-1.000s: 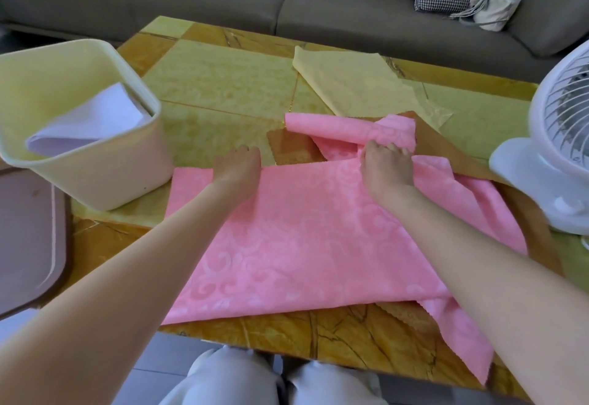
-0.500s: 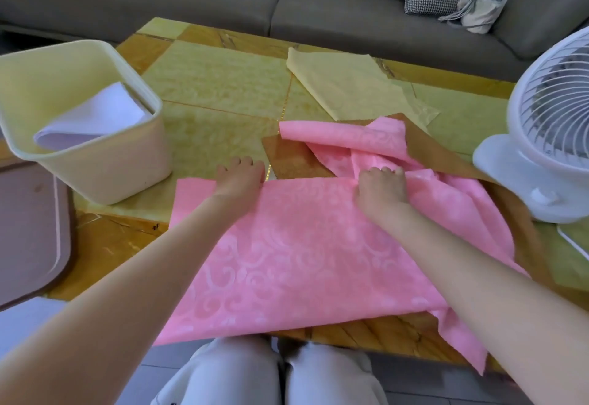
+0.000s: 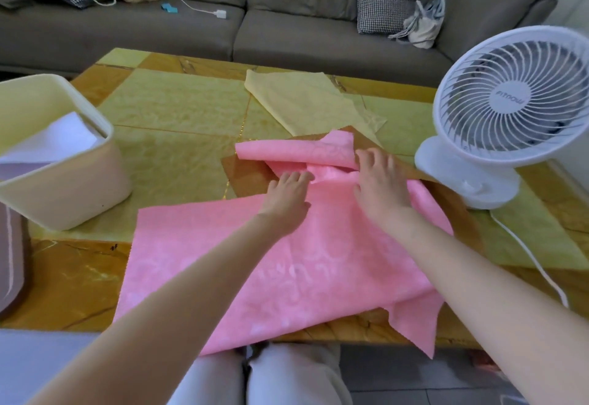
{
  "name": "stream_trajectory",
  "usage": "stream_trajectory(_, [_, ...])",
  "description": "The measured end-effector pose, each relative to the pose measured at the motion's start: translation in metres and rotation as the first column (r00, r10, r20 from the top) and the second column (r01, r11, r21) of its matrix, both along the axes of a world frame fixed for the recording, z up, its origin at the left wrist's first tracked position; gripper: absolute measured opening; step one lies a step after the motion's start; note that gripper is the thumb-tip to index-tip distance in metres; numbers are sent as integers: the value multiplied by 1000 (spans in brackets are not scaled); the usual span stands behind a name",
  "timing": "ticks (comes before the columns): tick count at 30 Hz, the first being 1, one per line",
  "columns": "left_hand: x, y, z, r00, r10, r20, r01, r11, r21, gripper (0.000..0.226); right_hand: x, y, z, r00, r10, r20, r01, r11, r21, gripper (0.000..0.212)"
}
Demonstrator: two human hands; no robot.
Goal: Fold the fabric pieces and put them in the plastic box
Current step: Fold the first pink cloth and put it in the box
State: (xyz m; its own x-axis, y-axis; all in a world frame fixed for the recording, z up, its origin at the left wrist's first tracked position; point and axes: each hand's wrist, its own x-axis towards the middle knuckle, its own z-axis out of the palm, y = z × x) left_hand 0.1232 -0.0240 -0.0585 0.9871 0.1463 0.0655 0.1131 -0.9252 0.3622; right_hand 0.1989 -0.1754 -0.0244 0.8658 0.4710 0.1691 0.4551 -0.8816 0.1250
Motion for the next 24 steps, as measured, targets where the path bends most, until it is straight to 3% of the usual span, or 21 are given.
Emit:
stream_trajectory(5, [25, -25, -6, 969, 25, -244, -44, 996, -73, 63, -4, -55, -16, 918, -292, -267, 338, 930, 145, 53])
stream_trajectory(9, [30, -30, -9, 968, 92, -235, -100, 995, -26, 51, -12, -95, -34, 813, -367, -451, 467, 875, 128, 56])
stream_trajectory(15, [19, -40, 1, 997, 63, -54, -66, 997, -42, 22, -27, -113, -26, 880, -291, -375, 392, 891, 229, 42])
stream_trajectory(21, [6, -54, 20, 983, 68, 170, -48, 991, -121, 27, -53, -124, 0, 969, -228, -92, 233, 740, 631, 19])
stream_trajectory(23, [2, -61, 22, 989, 49, 142, -35, 994, -99, 25, -62, -136, 1, 952, -262, -159, 305, 769, 562, 22])
stream_trajectory(24, [0, -65, 22, 996, 31, 84, -25, 997, -74, 24, -65, -143, -2, 930, -288, -228, 363, 816, 449, 25])
